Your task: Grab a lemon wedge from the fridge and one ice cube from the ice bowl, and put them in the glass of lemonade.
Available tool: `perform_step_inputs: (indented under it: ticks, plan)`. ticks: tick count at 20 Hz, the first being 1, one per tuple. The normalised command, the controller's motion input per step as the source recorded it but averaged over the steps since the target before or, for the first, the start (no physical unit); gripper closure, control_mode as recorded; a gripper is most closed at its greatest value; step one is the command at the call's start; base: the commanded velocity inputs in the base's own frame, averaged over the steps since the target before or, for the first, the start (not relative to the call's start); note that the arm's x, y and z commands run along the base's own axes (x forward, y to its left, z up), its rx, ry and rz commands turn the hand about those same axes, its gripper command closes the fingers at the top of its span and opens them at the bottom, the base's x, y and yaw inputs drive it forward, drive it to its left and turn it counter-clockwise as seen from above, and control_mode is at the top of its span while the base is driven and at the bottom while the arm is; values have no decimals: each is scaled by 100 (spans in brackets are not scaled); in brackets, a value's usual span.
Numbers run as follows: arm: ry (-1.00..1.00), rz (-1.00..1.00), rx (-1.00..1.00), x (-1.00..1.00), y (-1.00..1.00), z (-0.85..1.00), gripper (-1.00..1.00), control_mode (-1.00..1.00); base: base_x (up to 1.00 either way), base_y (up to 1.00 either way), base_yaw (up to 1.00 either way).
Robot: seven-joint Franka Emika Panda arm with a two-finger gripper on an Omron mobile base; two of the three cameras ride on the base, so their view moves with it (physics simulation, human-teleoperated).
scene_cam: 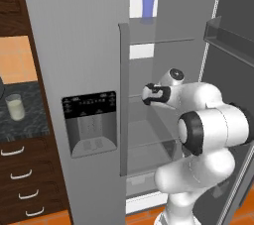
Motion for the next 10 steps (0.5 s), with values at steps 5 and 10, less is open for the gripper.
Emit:
perform_step_inputs:
  ticks: [5, 10]
  plan:
    - [2, -6, 0, -100, 0, 48, 100, -100, 0, 0, 0]
    - [8, -7, 0, -100, 0, 17, 100, -100, 0, 0, 0]
